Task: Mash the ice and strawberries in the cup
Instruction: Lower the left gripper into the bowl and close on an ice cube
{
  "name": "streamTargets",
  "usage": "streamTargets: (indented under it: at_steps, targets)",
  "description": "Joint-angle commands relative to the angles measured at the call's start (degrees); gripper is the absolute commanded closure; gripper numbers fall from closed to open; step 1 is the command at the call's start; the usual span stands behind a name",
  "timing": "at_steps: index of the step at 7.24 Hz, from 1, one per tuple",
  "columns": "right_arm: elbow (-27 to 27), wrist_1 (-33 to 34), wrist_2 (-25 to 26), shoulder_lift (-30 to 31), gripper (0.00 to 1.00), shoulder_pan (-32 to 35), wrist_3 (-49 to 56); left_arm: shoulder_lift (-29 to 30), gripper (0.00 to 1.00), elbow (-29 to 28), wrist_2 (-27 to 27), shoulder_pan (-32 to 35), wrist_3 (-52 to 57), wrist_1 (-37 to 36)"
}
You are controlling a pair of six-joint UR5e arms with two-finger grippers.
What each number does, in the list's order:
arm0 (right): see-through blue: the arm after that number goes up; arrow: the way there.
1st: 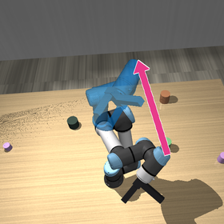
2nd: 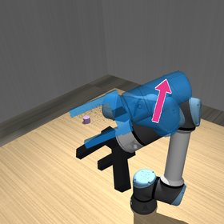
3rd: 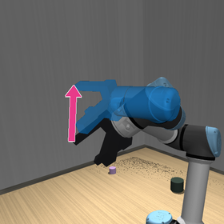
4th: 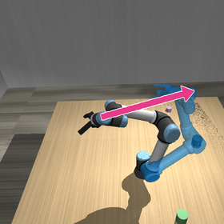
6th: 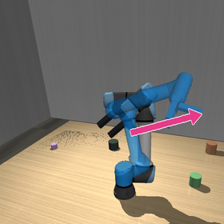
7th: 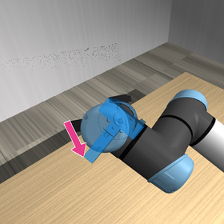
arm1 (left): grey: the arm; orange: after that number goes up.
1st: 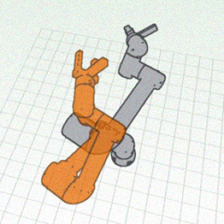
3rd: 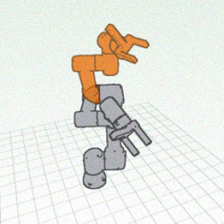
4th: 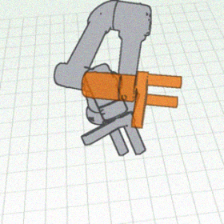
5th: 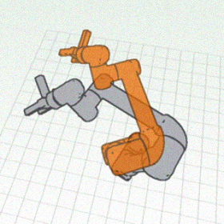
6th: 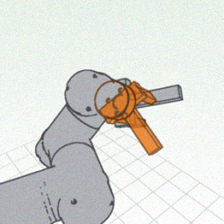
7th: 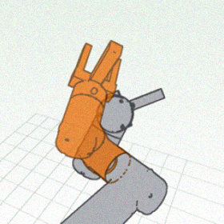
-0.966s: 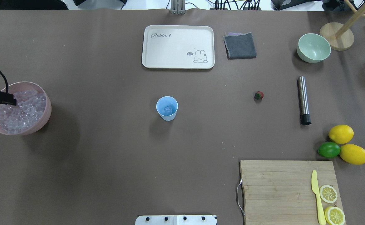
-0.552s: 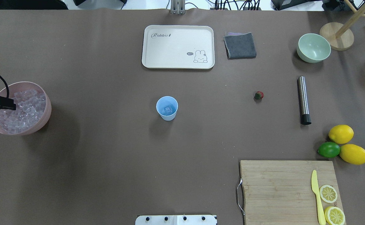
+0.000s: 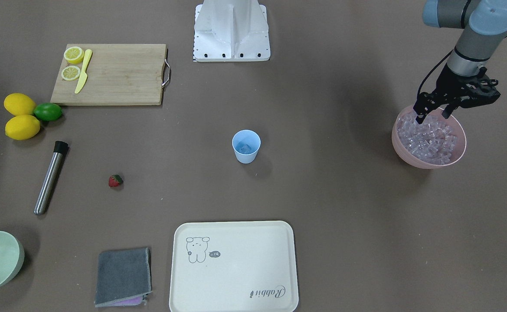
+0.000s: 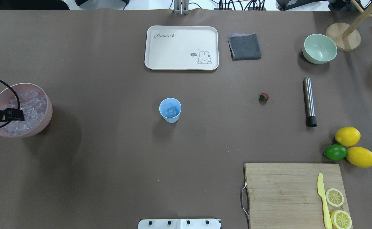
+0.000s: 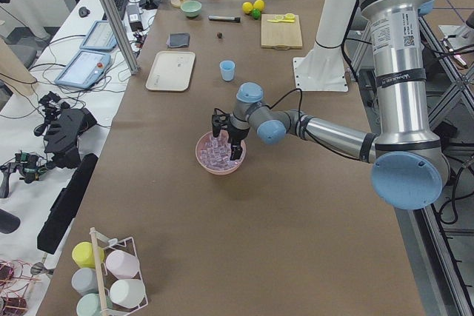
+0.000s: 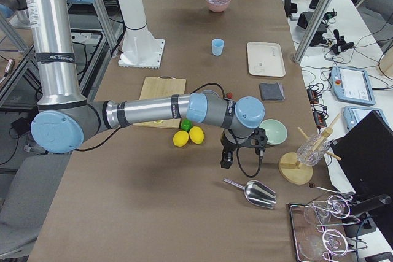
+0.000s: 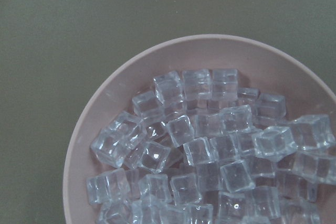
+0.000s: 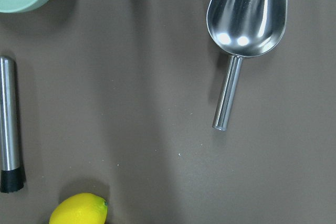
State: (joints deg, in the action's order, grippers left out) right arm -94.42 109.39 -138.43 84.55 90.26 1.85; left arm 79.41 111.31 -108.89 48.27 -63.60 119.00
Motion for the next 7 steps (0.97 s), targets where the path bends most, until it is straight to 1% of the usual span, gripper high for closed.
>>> streamTargets:
  at_steps: [1, 7]
  targets:
    - [0.0, 0.0, 0.0, 0.1, 0.00, 0.0, 0.0, 0.0, 0.33, 0.0, 0.1, -0.4, -0.1, 0.0]
    - [0.0, 0.0, 0.0, 0.3, 0.00, 0.0, 0.0, 0.0, 0.34, -1.4, 0.1, -0.8, -0.4, 0.0]
